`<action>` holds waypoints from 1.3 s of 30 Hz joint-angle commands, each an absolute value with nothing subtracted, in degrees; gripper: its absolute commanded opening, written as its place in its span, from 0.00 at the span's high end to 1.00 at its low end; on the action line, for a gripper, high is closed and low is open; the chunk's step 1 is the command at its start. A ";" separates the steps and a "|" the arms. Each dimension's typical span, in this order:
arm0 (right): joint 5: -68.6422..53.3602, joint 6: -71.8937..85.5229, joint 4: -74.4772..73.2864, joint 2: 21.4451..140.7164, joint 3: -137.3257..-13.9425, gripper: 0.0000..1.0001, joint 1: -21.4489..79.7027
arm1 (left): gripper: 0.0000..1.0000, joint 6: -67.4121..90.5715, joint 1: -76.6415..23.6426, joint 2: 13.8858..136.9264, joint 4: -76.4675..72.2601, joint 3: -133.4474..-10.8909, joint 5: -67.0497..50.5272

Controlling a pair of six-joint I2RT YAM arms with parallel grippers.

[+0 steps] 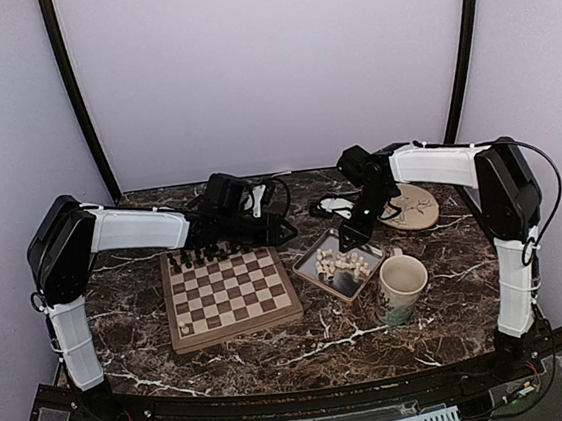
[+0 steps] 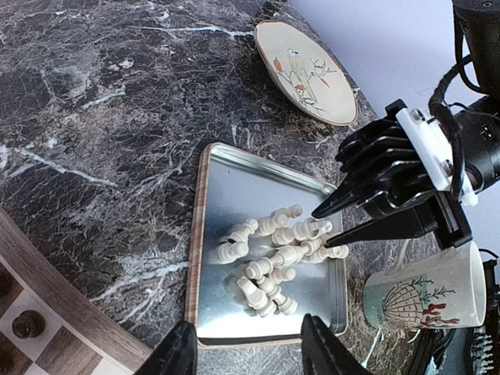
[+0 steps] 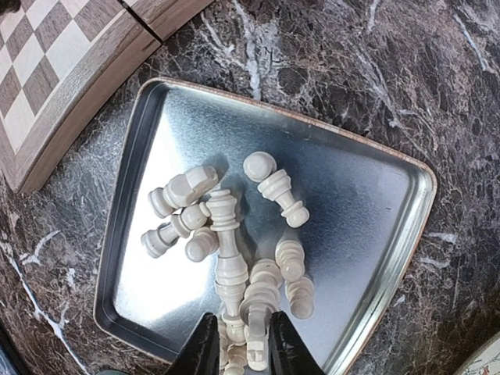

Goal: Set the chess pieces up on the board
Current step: Pick up the king from the storage box.

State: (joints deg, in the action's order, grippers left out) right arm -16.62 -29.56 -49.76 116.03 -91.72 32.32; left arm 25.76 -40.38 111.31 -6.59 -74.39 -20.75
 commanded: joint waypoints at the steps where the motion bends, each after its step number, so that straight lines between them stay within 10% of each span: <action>1: -16.78 -28.22 -50.46 116.85 -93.30 0.79 33.04 | 0.53 26.37 -40.84 107.51 -7.50 -73.42 -22.16; 23: -16.50 -25.67 -51.32 118.92 -93.98 0.88 33.01 | 0.54 28.61 -43.52 109.19 -8.07 -72.42 -23.66; 39: -15.77 -24.79 -51.32 119.76 -93.93 0.71 33.08 | 0.54 29.26 -43.95 109.69 -8.34 -72.61 -24.16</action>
State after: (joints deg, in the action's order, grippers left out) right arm -16.58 -25.74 -50.65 117.99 -93.12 32.34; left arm 28.80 -43.66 110.96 -7.25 -72.90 -23.22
